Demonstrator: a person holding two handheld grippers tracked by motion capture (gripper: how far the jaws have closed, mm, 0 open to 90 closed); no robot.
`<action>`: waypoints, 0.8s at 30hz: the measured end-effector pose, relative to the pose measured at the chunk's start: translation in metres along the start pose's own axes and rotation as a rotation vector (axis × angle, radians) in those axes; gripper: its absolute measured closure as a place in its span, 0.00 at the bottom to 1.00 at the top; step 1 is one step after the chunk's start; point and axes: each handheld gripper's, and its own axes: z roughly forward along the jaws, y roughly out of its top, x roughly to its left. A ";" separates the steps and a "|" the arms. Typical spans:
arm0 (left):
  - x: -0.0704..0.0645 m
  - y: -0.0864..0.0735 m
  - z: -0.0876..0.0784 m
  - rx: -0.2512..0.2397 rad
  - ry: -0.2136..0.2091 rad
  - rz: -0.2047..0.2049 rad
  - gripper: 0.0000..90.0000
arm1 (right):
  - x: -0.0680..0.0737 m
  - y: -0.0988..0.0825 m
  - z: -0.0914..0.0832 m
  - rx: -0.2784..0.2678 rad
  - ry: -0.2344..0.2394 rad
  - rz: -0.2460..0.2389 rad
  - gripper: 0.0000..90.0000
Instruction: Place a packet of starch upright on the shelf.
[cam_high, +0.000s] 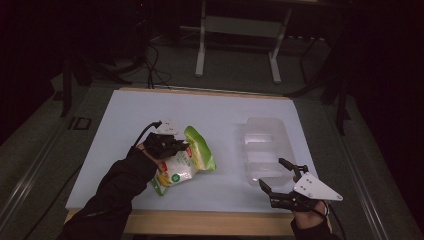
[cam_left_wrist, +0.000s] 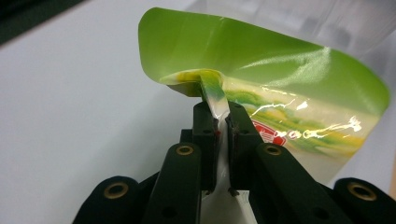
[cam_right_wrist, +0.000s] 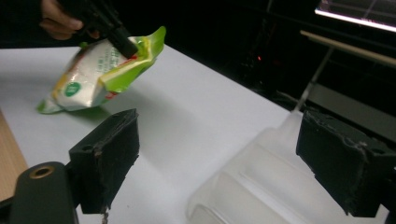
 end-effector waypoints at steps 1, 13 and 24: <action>0.000 0.002 -0.003 -0.014 -0.004 -0.009 0.95 | 0.001 0.001 0.000 -0.004 0.005 -0.005 0.15; -0.016 0.031 -0.023 -0.195 0.008 -0.029 0.95 | -0.002 0.013 -0.001 -0.025 0.010 0.122 0.11; -0.032 0.054 -0.031 -0.362 0.048 -0.079 0.95 | 0.005 0.039 0.016 -0.028 0.084 0.098 0.14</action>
